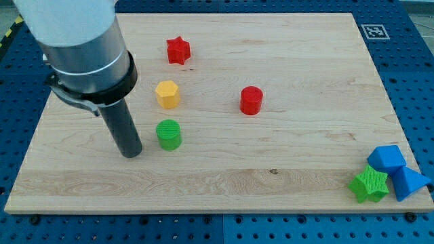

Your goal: Slightly move the green circle to the bottom left side of the red circle

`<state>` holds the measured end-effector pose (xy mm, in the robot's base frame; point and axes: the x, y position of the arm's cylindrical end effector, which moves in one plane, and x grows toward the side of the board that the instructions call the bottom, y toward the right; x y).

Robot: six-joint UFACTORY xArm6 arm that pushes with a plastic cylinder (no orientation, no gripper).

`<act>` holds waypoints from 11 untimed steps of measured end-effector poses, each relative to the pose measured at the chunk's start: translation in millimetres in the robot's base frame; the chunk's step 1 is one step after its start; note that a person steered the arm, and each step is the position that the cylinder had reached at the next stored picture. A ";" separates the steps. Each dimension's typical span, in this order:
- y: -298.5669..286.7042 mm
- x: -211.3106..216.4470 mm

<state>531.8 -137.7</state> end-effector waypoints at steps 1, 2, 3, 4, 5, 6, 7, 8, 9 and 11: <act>5.9 -10.7; 8.3 -10.7; 8.5 -10.7; 16.6 -9.8; 27.2 -9.8; 42.4 -9.8; 49.7 -9.8; 49.7 -10.6; 50.1 -17.7; 57.5 -18.7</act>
